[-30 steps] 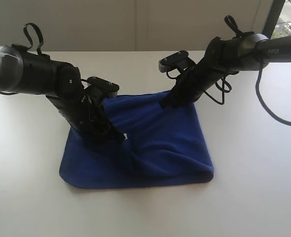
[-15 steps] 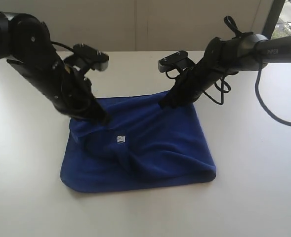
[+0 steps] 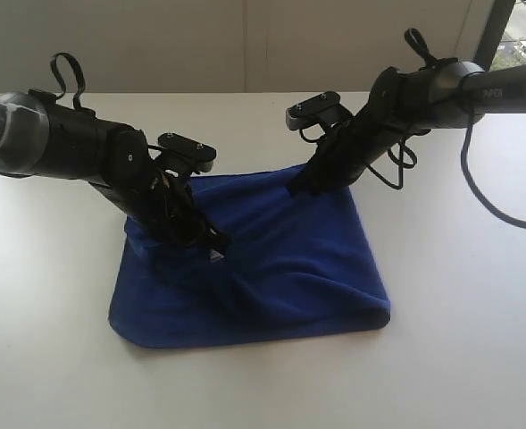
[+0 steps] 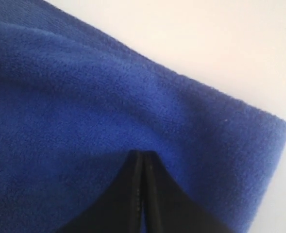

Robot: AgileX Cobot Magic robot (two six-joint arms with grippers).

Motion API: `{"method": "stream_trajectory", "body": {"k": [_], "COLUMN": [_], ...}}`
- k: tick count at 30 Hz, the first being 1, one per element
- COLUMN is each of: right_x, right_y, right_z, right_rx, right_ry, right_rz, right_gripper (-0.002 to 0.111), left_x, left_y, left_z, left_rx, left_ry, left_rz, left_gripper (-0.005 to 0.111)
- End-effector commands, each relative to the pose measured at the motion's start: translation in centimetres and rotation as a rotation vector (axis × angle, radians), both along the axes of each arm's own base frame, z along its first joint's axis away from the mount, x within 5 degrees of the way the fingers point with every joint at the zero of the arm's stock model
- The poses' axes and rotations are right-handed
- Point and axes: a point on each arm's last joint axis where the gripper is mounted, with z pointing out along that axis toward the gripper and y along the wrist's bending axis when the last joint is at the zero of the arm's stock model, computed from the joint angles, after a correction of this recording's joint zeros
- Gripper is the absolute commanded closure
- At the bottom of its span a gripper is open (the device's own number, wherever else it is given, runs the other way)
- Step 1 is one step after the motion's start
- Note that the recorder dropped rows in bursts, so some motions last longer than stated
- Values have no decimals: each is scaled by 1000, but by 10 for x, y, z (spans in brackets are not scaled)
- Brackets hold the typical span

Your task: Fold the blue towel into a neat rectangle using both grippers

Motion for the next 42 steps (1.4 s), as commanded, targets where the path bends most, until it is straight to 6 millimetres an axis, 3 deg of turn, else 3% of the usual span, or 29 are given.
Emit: {"method": "stream_trajectory", "body": {"k": [1,8,18,21,25,28,32,36,42], "right_x": [-6,-11,-23,-23,-23,-22,-21,-19,-15], "right_y": [-8,-9,-7,-5,3,10,14,14,13], "right_z": [-13,-1,7,21,47,54,46,28,11], "right_rx": [-55,-39,-22,-14,-7,9,15,-5,-24], "right_ry": [96,154,207,148,32,-19,-23,2,-3], "right_rz": [-46,-105,-143,-138,-40,32,90,117,125], "right_gripper": [108,108,108,108,108,108,108,108,108], "left_x": [5,32,44,43,35,24,4,-17,-25], "left_y": [12,42,43,43,40,33,5,-31,-47], "left_z": [-3,-16,-32,-16,27,52,59,42,10], "left_rx": [37,4,-22,-34,-88,-113,-122,-121,-105], "left_ry": [-5,-57,-127,-146,-205,-222,-208,-160,-66], "left_rz": [-6,122,144,143,151,130,43,-41,-18], "left_gripper": [107,107,107,107,107,107,107,107,107]}}
